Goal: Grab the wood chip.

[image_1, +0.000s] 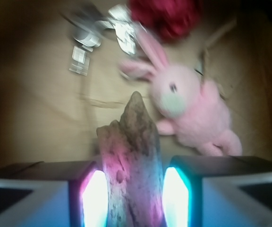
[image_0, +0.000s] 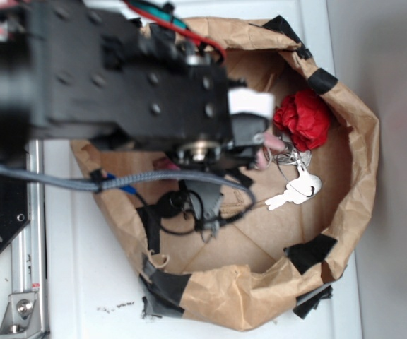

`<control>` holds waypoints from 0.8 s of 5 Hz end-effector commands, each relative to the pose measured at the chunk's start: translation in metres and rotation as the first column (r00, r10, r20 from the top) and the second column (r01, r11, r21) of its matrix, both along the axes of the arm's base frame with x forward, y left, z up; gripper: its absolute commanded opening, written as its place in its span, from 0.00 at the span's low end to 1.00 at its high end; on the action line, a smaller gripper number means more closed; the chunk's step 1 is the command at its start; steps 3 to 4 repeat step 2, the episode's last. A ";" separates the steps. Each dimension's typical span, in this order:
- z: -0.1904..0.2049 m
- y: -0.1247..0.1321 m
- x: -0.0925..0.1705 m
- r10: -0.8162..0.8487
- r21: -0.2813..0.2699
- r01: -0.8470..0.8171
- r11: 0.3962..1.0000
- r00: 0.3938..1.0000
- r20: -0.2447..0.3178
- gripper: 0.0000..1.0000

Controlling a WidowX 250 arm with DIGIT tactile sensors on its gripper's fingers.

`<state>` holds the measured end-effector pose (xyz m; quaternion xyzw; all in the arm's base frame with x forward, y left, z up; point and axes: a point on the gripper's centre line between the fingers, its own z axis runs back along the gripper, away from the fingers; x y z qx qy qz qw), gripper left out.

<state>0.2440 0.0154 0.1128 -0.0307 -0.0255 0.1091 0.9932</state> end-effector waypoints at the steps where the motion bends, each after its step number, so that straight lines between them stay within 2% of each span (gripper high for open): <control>1: 0.075 0.017 0.012 0.021 -0.001 -0.021 1.000 0.999 0.048 0.00; 2: 0.064 0.015 0.016 0.031 0.045 -0.032 0.999 0.999 0.014 0.00; 4: 0.064 0.015 0.016 0.031 0.045 -0.032 0.999 0.999 0.014 0.00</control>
